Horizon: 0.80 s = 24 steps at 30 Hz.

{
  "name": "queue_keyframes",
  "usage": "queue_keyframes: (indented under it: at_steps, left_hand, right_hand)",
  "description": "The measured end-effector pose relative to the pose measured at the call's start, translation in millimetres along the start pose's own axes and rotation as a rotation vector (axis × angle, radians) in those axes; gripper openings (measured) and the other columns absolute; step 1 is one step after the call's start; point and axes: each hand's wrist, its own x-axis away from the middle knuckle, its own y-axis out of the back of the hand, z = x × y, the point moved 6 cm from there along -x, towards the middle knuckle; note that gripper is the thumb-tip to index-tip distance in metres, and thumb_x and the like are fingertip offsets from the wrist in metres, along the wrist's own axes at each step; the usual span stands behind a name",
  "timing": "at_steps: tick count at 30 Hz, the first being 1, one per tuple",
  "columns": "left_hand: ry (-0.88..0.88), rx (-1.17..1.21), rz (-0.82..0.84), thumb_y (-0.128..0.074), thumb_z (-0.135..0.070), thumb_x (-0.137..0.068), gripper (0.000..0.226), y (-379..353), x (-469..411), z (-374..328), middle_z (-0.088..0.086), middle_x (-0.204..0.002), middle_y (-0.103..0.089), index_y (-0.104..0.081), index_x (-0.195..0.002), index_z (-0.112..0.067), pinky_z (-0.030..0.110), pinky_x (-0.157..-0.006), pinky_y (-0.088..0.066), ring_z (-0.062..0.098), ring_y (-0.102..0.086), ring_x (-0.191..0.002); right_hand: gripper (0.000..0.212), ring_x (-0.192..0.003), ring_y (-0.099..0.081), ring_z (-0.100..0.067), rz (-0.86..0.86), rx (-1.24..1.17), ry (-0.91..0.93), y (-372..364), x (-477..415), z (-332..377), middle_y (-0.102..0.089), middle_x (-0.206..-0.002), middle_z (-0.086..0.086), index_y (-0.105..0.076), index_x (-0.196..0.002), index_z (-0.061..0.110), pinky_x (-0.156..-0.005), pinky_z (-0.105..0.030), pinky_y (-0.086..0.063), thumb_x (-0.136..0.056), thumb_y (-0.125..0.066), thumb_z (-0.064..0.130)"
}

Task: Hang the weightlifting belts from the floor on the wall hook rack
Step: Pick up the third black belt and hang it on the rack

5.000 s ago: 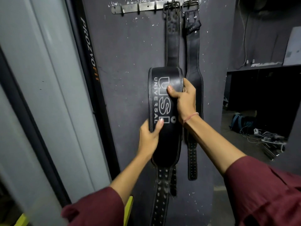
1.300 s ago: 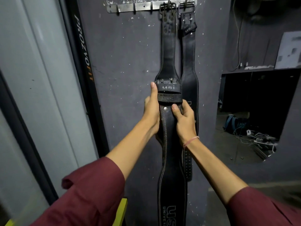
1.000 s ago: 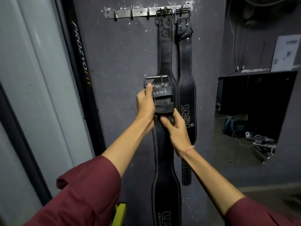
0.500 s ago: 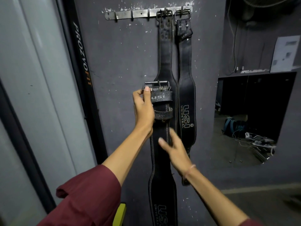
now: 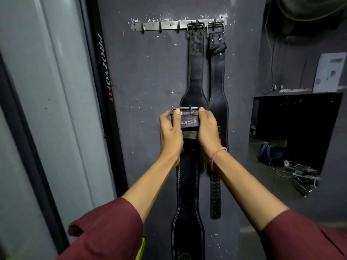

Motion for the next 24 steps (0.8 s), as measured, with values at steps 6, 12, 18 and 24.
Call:
queue_keyframes:
  at_steps: [6, 12, 18, 24]
  left_hand:
    - [-0.088, -0.043, 0.008, -0.043, -0.02, -0.105, 0.019, 18, 6, -6, -0.007, -0.088, -0.06, -0.05, -0.115, -0.006, 0.006, -0.063, -0.044, -0.013, -0.061, -0.07]
    - [-0.155, -0.089, 0.004, -0.032, -0.022, -0.108, 0.024, 35, 1, -10, -0.014, -0.097, -0.06, -0.053, -0.114, -0.013, 0.002, -0.072, -0.041, -0.018, -0.056, -0.081]
    - [-0.061, -0.348, -0.094, -0.034, -0.033, -0.105, 0.03, 53, -5, 2, 0.004, -0.095, -0.045, -0.055, -0.085, -0.023, 0.026, -0.077, -0.04, 0.012, -0.044, -0.089]
    - [-0.245, -0.299, 0.028, -0.034, -0.024, -0.107, 0.034, 50, -12, -1, 0.004, -0.089, -0.064, -0.056, -0.09, -0.005, 0.012, -0.065, -0.038, -0.001, -0.051, -0.07]
  right_hand:
    - [0.025, -0.095, -0.057, -0.015, 0.029, 0.162, 0.053, -15, 5, -1, -0.058, -0.112, -0.011, -0.054, -0.113, 0.022, -0.1, -0.043, -0.045, -0.102, -0.035, 0.034]
    - [0.019, -0.093, -0.056, -0.012, 0.0, 0.261, 0.294, -33, 22, 4, -0.061, -0.099, -0.004, -0.053, -0.101, 0.024, -0.08, -0.027, -0.043, -0.104, -0.034, 0.026]
    - [0.029, -0.073, -0.048, 0.0, -0.237, 0.289, 0.331, -36, 34, -6, -0.055, -0.089, -0.005, -0.057, -0.085, 0.012, -0.065, -0.01, -0.035, -0.105, -0.036, 0.02]
    - [0.029, -0.063, -0.049, -0.007, -0.262, 0.348, 0.316, -40, 27, -13, -0.053, -0.069, 0.007, -0.051, -0.085, 0.014, -0.06, -0.029, -0.036, -0.105, -0.033, 0.026]
